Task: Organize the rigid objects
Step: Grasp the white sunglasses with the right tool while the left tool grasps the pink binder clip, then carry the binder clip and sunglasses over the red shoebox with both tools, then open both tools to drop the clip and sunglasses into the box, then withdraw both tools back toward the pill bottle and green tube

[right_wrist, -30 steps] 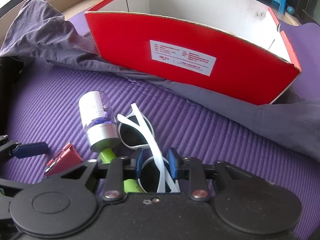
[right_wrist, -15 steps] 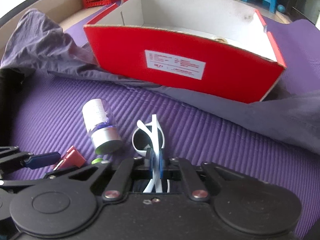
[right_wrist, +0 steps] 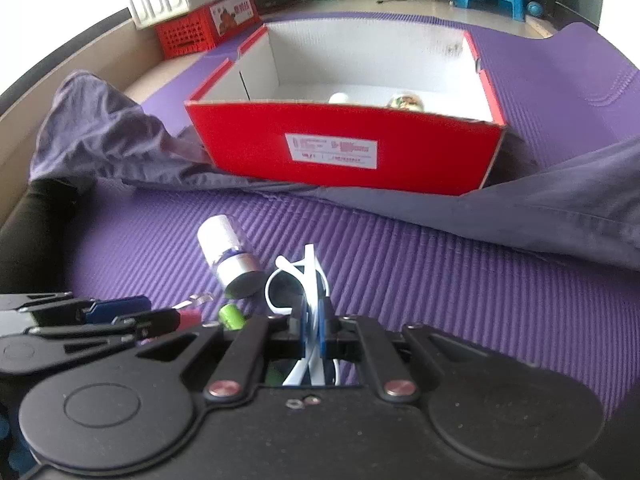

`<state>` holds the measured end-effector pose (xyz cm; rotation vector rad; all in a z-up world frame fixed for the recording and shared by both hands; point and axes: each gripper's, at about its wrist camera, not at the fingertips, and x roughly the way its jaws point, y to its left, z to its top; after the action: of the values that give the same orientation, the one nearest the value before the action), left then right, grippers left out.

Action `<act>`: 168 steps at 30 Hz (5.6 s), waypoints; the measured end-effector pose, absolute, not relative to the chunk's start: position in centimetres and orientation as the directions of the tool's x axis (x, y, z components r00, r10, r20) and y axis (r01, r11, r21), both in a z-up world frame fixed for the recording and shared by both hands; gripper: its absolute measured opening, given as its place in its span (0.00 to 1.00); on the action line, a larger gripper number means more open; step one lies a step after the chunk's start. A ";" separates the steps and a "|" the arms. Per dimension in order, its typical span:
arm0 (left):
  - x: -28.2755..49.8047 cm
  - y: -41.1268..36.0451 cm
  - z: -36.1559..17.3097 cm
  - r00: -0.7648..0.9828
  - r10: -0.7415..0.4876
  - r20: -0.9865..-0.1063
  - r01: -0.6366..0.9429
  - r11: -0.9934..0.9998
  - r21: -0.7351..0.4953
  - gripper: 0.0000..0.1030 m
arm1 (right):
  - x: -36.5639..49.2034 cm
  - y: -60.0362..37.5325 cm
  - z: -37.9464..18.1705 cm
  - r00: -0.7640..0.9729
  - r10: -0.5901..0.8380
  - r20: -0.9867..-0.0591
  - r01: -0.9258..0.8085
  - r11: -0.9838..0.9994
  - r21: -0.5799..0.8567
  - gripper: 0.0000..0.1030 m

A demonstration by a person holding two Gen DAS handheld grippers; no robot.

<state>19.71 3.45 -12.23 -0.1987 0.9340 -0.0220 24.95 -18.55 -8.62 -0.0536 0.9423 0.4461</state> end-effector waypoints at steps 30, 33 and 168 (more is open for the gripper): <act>18.9 0.4 -13.4 0.521 -0.079 -0.850 0.101 0.994 -0.031 0.72 | 22.2 -21.4 -7.3 0.529 0.361 -0.768 -0.334 0.920 0.203 0.05; 19.2 0.1 -14.3 0.513 -0.044 -0.857 0.104 0.995 0.011 0.72 | 22.1 -21.5 -7.5 0.525 0.360 -0.771 -0.331 0.921 0.205 0.05; 37.2 1.3 -0.3 0.605 -0.111 -0.788 0.076 0.994 -0.082 0.49 | 35.2 -19.4 0.1 0.662 0.373 -0.651 -0.296 0.927 0.230 0.56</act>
<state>37.19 1.29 -0.28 -0.0408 0.9147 -0.1085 35.22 -19.38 0.10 0.1074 0.7588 0.3789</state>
